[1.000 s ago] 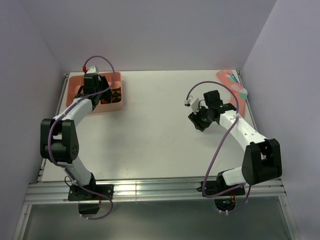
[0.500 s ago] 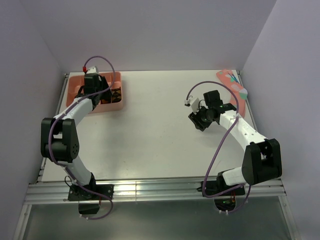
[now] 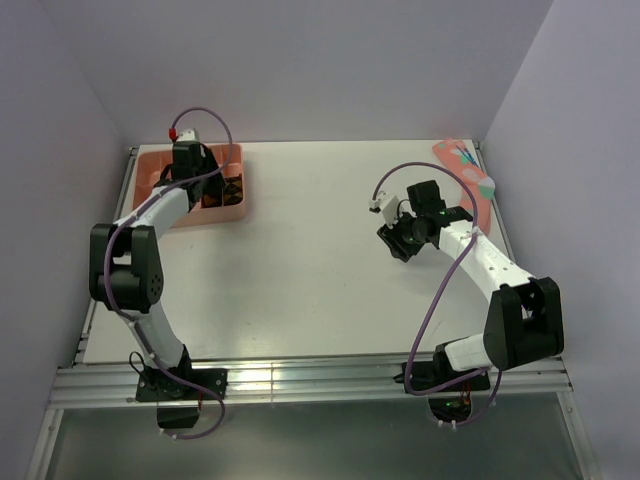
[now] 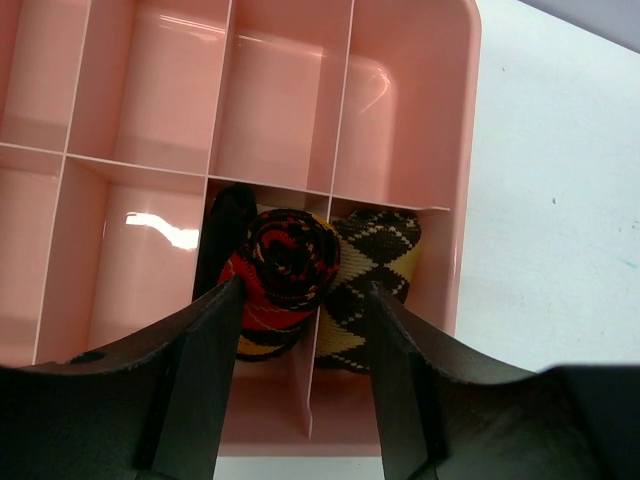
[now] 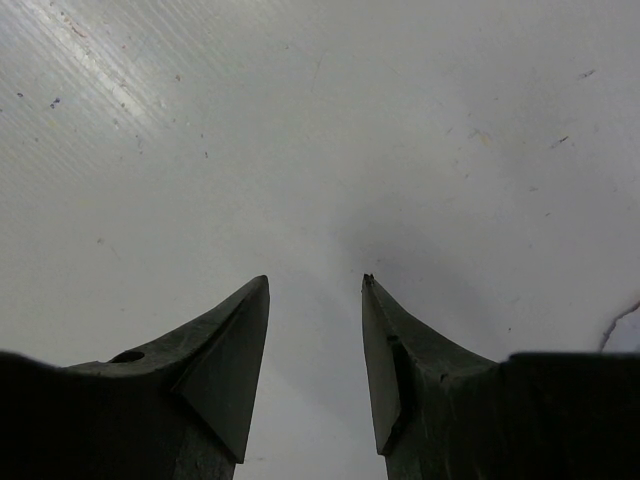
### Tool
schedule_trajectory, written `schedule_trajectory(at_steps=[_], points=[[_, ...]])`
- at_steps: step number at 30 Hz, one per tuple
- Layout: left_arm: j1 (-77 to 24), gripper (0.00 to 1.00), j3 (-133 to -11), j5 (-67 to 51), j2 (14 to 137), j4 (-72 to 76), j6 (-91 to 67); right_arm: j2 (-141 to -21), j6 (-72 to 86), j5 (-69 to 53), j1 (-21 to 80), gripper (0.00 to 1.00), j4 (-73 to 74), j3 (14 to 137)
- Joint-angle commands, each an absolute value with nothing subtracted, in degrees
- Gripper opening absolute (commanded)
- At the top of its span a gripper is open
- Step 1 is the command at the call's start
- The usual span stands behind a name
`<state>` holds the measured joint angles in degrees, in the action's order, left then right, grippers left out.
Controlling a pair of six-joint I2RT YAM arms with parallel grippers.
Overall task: Roll the socks
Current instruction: Place the sock in the storage box.
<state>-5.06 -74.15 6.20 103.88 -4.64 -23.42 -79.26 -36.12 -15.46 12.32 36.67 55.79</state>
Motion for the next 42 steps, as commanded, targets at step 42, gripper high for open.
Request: schedule_trajectory(at_steps=[42], points=[[-5.01, 0.64, -85.78, 3.0, 104.69, -6.95, -23.29, -79.37, -35.69, -14.41, 11.95, 0.49, 33.75, 55.55]])
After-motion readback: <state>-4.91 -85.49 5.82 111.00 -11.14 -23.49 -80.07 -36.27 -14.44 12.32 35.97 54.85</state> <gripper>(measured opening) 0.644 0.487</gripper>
